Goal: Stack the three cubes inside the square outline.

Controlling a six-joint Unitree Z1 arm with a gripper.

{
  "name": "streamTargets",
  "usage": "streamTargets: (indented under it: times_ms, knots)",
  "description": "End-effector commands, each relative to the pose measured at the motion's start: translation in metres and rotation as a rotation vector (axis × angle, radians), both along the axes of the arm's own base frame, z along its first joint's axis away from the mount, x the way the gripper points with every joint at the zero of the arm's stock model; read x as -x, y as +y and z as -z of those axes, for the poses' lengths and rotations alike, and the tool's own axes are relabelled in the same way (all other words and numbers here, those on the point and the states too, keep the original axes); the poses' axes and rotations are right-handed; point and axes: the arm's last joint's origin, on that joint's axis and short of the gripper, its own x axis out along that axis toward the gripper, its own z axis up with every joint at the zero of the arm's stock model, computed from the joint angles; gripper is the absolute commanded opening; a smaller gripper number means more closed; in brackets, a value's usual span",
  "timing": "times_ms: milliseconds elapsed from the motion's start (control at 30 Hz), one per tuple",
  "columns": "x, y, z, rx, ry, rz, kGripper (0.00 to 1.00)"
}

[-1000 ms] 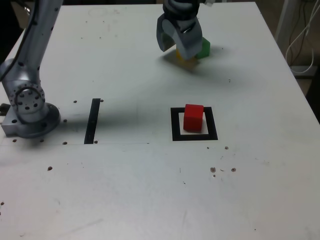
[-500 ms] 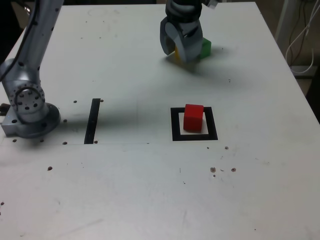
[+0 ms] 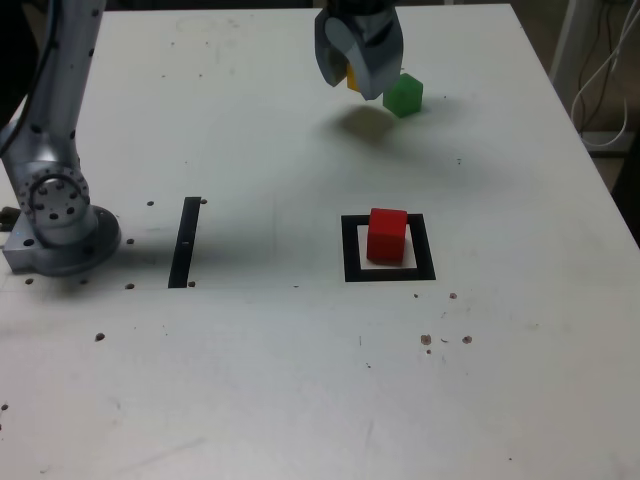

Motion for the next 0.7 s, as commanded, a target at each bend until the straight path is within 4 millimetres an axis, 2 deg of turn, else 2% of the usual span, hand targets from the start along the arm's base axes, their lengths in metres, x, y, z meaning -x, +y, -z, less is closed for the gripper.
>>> streamTargets:
  times_ms: [0,167,367,667]
  knots:
    - [0.003,-0.004,-0.010,0.002,-0.021,-0.056,0.15]
    - [0.007,-0.016,-0.030,0.015,-0.066,-0.165,0.12]
    - [0.013,-0.046,-0.053,0.039,-0.107,-0.280,0.11]
    - [0.009,-0.097,-0.052,0.076,-0.032,-0.438,0.11]
